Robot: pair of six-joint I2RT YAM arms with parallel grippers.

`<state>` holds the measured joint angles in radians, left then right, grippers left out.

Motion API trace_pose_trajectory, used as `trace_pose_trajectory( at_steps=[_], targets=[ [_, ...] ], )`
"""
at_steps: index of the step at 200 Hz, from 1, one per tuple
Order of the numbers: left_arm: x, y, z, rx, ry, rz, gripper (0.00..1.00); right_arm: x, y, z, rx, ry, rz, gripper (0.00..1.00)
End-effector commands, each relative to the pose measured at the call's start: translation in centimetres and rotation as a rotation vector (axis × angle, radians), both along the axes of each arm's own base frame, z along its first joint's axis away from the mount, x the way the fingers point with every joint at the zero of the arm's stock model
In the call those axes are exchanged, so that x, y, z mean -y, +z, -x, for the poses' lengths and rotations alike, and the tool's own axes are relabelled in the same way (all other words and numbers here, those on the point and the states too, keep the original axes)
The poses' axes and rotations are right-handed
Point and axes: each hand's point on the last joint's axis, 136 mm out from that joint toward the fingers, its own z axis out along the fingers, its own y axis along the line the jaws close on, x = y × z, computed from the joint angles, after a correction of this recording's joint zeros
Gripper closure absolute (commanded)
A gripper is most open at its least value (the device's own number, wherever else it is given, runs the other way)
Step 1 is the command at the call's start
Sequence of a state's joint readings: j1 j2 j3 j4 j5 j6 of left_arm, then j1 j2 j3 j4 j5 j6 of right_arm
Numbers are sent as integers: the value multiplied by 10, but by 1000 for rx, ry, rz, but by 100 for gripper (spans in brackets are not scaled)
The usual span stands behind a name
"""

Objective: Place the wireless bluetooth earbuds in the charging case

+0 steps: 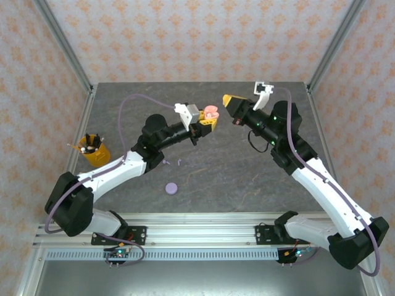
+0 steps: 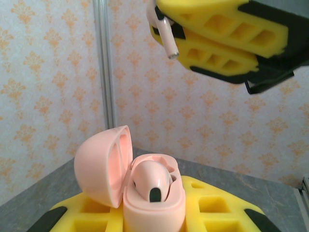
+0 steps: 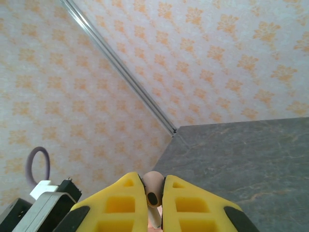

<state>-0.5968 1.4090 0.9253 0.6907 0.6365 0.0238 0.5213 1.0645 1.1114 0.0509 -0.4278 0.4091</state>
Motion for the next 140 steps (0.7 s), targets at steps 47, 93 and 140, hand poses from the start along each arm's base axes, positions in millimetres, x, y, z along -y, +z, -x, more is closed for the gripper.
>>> trace_pose_trajectory(
  at_steps=[47,93,140],
  targets=[
    [12,36,-1,70,-42,68,100,-7,13,8,62,60,-134,89],
    [14,39,-4,74,-42,79,100,-10,4,6,43,68,-139,90],
    [14,42,-6,75,-35,97,100,-12,-4,5,26,75,-137,90]
  ],
)
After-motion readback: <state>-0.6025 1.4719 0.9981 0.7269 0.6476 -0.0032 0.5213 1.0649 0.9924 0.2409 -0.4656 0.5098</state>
